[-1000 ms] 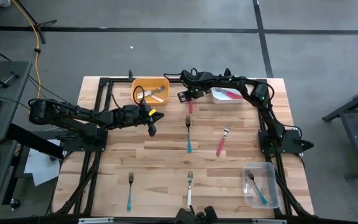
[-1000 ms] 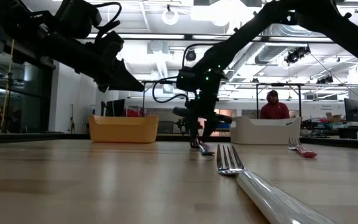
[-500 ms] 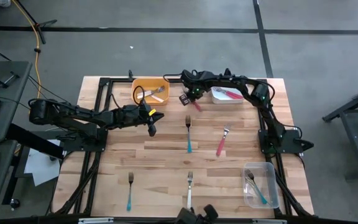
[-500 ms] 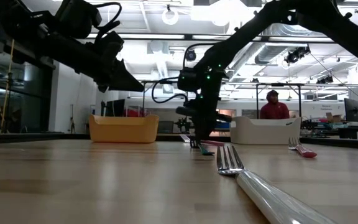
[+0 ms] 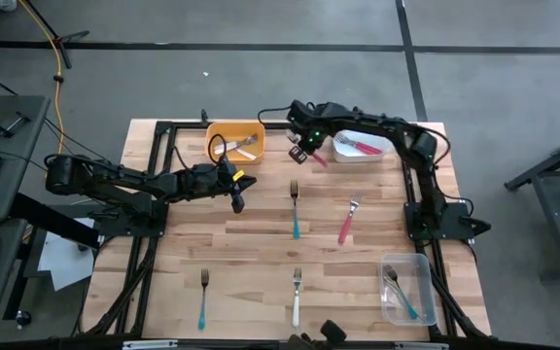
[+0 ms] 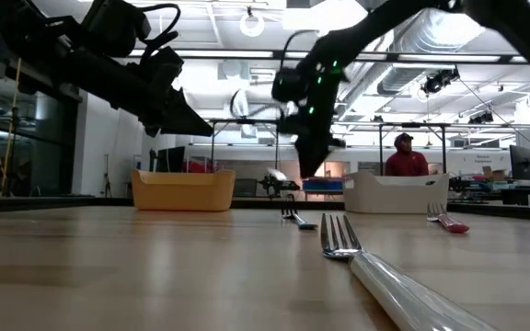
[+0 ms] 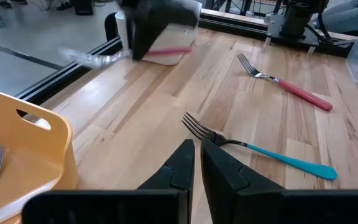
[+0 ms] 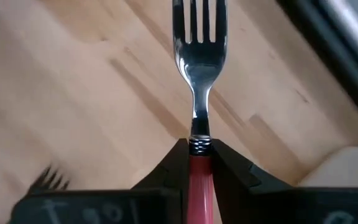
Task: Sort silverware by color (type)
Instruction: Put the top pink fork into the white bin
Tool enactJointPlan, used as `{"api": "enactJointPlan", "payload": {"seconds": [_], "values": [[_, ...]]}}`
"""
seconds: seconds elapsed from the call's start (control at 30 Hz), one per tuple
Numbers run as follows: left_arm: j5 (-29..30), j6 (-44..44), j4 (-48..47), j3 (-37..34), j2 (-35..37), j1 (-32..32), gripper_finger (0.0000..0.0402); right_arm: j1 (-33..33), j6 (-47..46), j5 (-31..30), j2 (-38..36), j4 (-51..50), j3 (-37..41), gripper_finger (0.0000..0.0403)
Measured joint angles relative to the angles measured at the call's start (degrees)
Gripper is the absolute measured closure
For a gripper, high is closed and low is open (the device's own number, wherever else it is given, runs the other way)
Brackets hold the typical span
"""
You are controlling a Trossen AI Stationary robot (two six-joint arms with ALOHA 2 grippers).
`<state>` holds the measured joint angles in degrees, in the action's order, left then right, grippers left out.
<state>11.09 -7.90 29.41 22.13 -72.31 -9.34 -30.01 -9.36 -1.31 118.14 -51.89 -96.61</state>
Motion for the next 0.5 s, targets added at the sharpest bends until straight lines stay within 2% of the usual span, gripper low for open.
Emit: {"api": "enactJointPlan", "payload": {"seconds": [0.17,0.37,0.5], "values": [[0.0,-0.2,0.0,0.0,0.0,0.0,0.0383,1.3,5.8,-0.2,-7.4,-3.3,0.0,0.036],[0.0,-0.5,-0.8,0.0,0.0,0.0,0.0383,0.0,11.2,-10.1,-16.0,-13.6,0.0,0.0362],[0.0,-0.5,-1.0,0.0,0.0,0.0,0.0383,-3.9,19.1,-11.6,-19.3,-17.4,0.0,0.0362]]}}
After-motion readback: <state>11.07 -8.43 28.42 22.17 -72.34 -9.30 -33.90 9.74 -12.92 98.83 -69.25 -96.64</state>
